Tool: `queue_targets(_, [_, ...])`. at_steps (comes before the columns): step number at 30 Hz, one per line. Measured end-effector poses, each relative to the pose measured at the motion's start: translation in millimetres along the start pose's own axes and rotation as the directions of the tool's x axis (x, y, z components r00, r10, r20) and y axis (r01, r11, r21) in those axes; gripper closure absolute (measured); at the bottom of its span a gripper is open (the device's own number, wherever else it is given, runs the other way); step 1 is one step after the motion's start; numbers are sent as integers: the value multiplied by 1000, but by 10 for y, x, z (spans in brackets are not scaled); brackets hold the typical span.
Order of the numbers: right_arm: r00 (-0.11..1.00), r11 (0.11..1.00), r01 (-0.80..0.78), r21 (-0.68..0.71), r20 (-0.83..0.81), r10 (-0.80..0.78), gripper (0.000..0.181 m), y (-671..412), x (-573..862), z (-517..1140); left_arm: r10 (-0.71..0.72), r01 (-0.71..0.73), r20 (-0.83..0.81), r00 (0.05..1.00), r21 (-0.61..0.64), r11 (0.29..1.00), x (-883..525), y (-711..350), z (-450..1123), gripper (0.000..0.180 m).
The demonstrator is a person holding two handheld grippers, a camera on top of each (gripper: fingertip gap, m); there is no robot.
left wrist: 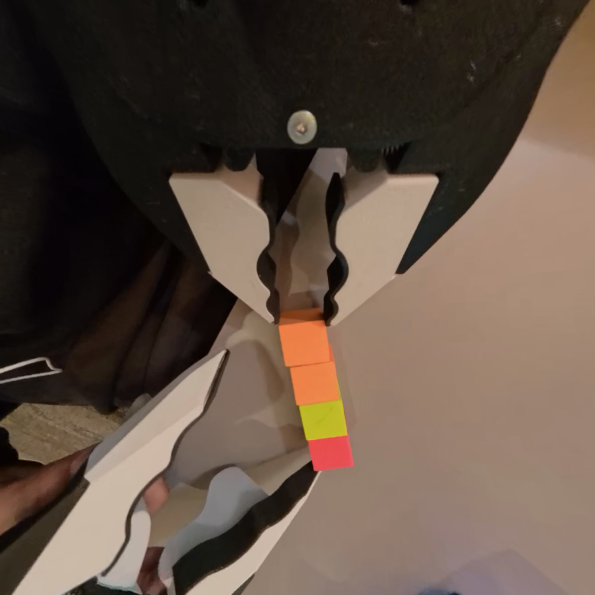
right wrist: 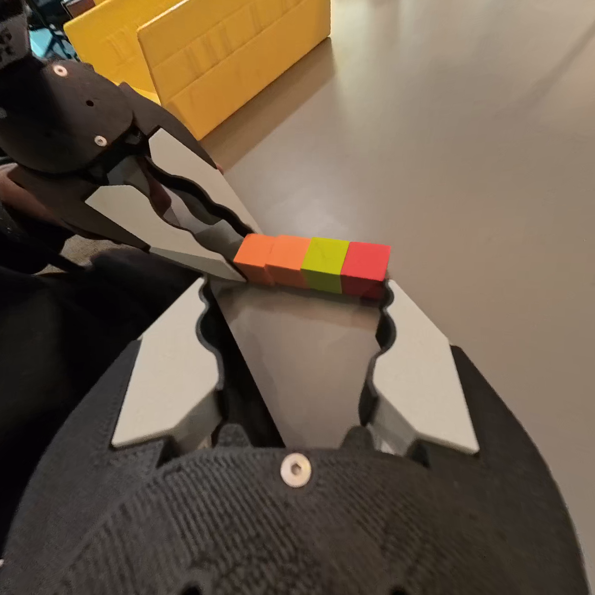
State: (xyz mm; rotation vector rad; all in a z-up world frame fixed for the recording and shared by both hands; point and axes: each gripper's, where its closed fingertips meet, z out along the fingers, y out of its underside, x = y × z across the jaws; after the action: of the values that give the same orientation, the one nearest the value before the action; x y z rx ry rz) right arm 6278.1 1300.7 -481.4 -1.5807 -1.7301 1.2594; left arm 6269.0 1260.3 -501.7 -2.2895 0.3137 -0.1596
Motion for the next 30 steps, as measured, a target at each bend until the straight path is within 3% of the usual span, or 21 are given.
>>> queue_targets(11, [1000,1000,12,-12,-24,-13,77,-9,58,-16,-23,20,57,998,39,999,-60,-24,32,137])
queue_targets(15, [1000,999,14,-33,-24,-15,75,-1,79,5,16,-19,76,997,39,999,-79,-59,103,114])
queue_targets(19, [999,999,15,-42,-27,-16,75,10,82,14,33,-36,51,998,53,998,-46,-131,181,115])
queue_targets(30, [999,999,7,-50,-34,-9,77,34,100,21,10,-13,35,999,72,997,-44,-159,204,144])
